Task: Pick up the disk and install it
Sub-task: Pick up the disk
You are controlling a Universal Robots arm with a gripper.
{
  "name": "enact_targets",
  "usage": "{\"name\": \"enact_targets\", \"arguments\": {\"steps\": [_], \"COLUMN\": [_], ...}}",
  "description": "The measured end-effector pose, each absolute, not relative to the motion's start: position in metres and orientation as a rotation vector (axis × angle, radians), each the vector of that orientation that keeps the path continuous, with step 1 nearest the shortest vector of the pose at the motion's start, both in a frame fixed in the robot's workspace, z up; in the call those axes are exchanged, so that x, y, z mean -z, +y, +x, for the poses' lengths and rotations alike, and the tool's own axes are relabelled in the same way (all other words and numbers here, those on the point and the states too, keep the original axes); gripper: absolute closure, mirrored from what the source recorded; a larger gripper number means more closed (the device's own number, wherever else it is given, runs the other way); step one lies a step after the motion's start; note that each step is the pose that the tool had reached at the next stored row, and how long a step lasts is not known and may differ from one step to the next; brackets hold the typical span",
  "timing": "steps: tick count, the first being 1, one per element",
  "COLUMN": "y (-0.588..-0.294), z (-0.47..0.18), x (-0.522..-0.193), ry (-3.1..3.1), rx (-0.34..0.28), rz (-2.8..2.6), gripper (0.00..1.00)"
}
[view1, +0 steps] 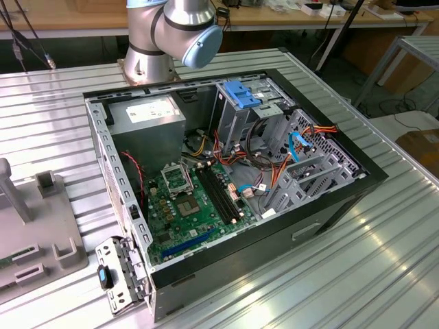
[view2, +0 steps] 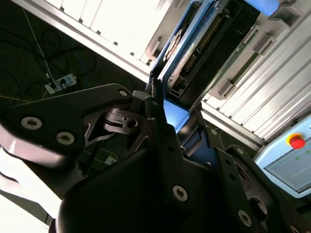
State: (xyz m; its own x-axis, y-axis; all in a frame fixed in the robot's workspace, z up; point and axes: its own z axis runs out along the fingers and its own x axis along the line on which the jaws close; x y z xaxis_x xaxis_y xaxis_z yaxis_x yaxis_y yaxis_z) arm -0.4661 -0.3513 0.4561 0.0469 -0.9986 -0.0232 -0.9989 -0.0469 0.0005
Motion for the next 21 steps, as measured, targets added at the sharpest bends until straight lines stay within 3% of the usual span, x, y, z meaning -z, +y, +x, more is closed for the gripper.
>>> {"name": "enact_targets", "arguments": {"steps": [21], "y": [-0.351], "z": [-0.466], "x": [-0.482], "ry": [2.158], "rx": [-0.027], "rz": [-2.262], "gripper": [0.63]}}
